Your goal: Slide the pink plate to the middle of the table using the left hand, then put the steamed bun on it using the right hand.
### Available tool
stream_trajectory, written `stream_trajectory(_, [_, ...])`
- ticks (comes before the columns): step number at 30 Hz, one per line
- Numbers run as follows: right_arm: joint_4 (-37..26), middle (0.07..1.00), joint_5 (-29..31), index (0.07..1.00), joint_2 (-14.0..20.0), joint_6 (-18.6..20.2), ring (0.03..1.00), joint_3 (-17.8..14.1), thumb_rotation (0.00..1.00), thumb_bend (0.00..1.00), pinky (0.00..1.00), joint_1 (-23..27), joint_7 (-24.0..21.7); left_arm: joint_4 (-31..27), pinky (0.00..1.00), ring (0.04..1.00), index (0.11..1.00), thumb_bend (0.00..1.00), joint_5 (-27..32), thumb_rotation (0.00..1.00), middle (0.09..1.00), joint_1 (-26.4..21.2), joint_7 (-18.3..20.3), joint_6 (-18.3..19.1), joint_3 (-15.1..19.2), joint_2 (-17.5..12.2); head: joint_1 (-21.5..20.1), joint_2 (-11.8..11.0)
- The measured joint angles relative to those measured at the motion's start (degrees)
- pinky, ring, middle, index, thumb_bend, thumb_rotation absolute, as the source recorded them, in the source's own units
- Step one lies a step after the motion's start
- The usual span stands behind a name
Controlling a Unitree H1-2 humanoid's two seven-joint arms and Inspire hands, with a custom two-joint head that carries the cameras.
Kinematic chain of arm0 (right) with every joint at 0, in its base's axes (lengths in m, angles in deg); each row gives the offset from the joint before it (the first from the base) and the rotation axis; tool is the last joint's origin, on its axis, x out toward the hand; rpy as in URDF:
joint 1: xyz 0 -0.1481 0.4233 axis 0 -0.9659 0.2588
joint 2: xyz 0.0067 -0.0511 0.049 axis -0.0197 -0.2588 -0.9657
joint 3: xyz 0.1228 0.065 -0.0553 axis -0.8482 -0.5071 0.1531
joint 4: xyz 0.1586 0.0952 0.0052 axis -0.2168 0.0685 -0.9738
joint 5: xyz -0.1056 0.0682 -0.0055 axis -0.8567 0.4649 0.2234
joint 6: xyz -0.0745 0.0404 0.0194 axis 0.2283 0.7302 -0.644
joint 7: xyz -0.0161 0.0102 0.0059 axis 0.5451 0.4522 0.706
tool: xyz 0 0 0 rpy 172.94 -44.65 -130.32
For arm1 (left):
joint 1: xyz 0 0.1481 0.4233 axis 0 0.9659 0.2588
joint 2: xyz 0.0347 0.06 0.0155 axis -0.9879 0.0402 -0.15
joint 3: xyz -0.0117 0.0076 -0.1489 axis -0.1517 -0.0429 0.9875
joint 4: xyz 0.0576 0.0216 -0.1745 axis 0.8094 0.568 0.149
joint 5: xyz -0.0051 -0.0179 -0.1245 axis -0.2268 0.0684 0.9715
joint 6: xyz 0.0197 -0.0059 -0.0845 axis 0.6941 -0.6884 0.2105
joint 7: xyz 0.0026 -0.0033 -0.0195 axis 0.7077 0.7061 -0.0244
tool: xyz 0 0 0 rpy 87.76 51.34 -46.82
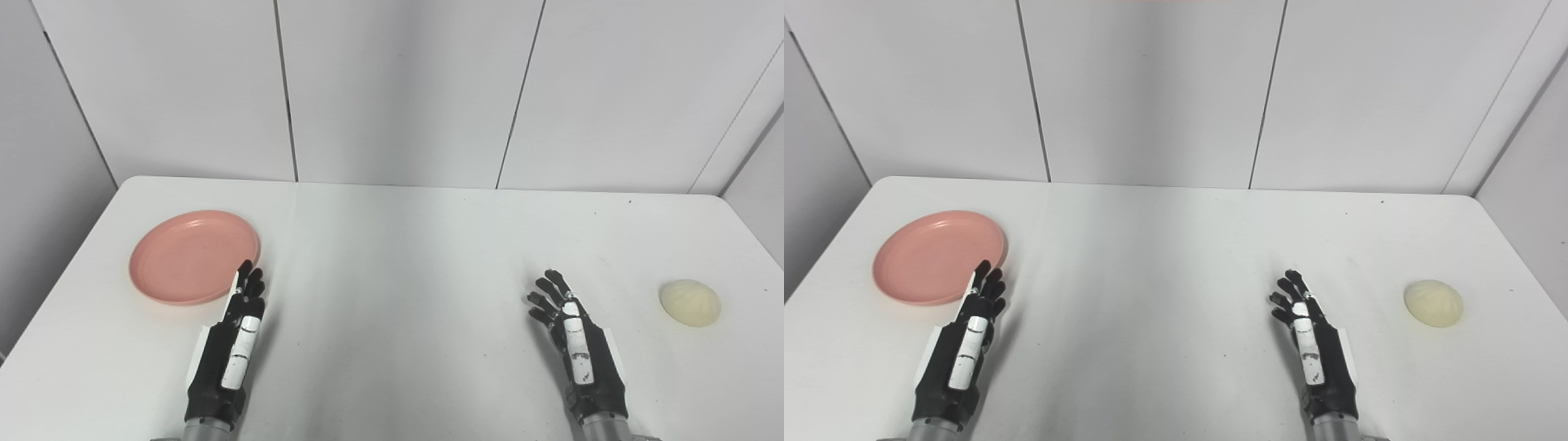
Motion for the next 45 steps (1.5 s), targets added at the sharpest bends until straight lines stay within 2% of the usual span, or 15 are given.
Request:
stream_trajectory(5, [1.5,0.872,0.59,0.898,0.08,-3.77,0.838,-0.54,0.97,0.83,0.84,0.96,-0.07,-0.03,1.0,0.992,1.0,0.79,0.12,0.89,0.993,-0.22,0.32,0.08,-0.35,-0.04,0.18,-0.61])
stream_trajectory(9, [2.68,0.869,0.8,0.903,0.32,-6.4,0.838,-0.64,0.97,0.81,0.84,1.87,-0.3,-0.51,1.0,0.999,1.0,0.75,2.95,0.9,0.984,-0.5,1.39,1.67,-0.31,0.03,-0.18,-0.44])
stream_trajectory(12, [3.46,0.874,1.17,0.907,0.39,-8.74,0.837,-0.64,0.97,0.81,0.83,2.05,-0.64,-0.83,1.0,1.0,1.0,0.76,5.24,0.9,0.989,-0.49,1.59,3.58,0.03,0.34,-0.09,-0.7])
stream_trajectory(16, [3.67,0.881,1.33,0.908,0.3,-10.81,0.84,-0.47,0.96,0.82,0.83,1.63,-1.09,-0.22,1.0,1.0,1.0,0.74,6.71,0.91,0.981,-0.31,1.62,3.32,0.94,0.66,-0.62,-0.53])
stream_trajectory(20, [2.21,0.898,1.62,0.927,0.1,-10.8,0.86,-0.28,0.97,0.82,0.86,0.29,-1.08,-0.73,1.0,1.0,1.0,0.72,6.8,0.91,0.981,1.33,1.61,3.02,1.34,0.66,-0.44,0.0])
stream_trajectory(23, [0.62,0.895,1.91,0.924,-0.18,-10.6,0.856,0.08,0.97,0.82,0.86,-1.19,-1.09,-1.46,1.0,1.0,1.0,0.74,6.94,0.89,0.976,2.39,1.58,3.01,1.93,0.69,-0.53,0.88])
stream_trajectory(30, [-1.88,0.894,3.06,0.915,-0.53,-6.93,0.856,0.68,0.97,0.79,0.85,-3.01,-1.11,-4.93,1.0,0.999,1.0,0.73,7.41,0.88,0.975,2.42,1.7,3.11,1.69,0.58,2.2,1.14])
stream_trajectory(31, [-1.92,0.89,3.47,0.913,-0.46,-6.4,0.853,0.66,0.97,0.78,0.85,-3.01,-1.11,-4.88,1.0,0.997,1.0,0.73,7.38,0.88,0.974,2.42,1.73,3.13,1.47,0.59,3.33,0.19])
stream_trajectory(33, [-1.88,0.887,4.04,0.914,-0.22,-5.53,0.853,0.65,0.98,0.78,0.85,-2.92,-1.14,-4.55,1.0,0.988,1.0,0.71,7.16,0.87,0.976,2.39,1.73,2.92,1.08,0.6,3.6,-0.09])
stream_trajectory(36, [-0.96,0.895,4.37,0.92,0.67,-5.37,0.86,0.64,1.0,0.76,0.86,-2.33,-1.97,-2.4,1.0,0.974,1.0,0.7,6.05,0.86,0.974,2.22,1.71,0.54,0.39,0.98,7.1,-3.24])
stream_trajectory(37, [-0.38,0.895,4.43,0.919,1.1,-5.45,0.861,0.58,1.0,0.76,0.87,-1.84,-2.31,-1.53,1.0,0.973,1.0,0.72,5.61,0.86,0.975,2.16,1.63,0.16,0.27,1.08,8.51,-4.73])
stream_trajectory(38, [0.36,0.894,4.52,0.919,1.59,-5.69,0.861,0.38,1.0,0.76,0.87,-1.23,-2.64,-0.78,1.0,0.972,1.0,0.73,5.05,0.86,0.975,2.12,1.53,-0.48,0.09,1.2,8.53,-4.75])
stream_trajectory(40, [2.11,0.892,4.97,0.92,2.46,-6.79,0.857,-0.34,1.0,0.75,0.87,0.03,-3.12,0.58,1.0,0.98,1.0,0.75,3.46,0.86,0.974,2.07,1.13,-1.59,-0.38,1.59,9.93,-5.98])
stream_trajectory(41, [2.68,0.899,5.43,0.926,2.69,-7.21,0.863,-0.73,1.0,0.75,0.88,0.43,-3.35,1.12,1.0,0.983,1.0,0.74,2.94,0.87,0.975,1.99,0.99,-2.06,-0.54,1.79,11.32,-7.37])
stream_trajectory(45, [3.81,0.894,6.91,0.919,3.18,-7.71,0.859,-1.53,1.0,0.75,0.87,0.94,-3.92,3.22,1.0,0.979,1.0,0.77,0.15,0.88,0.973,1.4,0.39,-3.71,-1.3,2.24,12.91,-9.22])
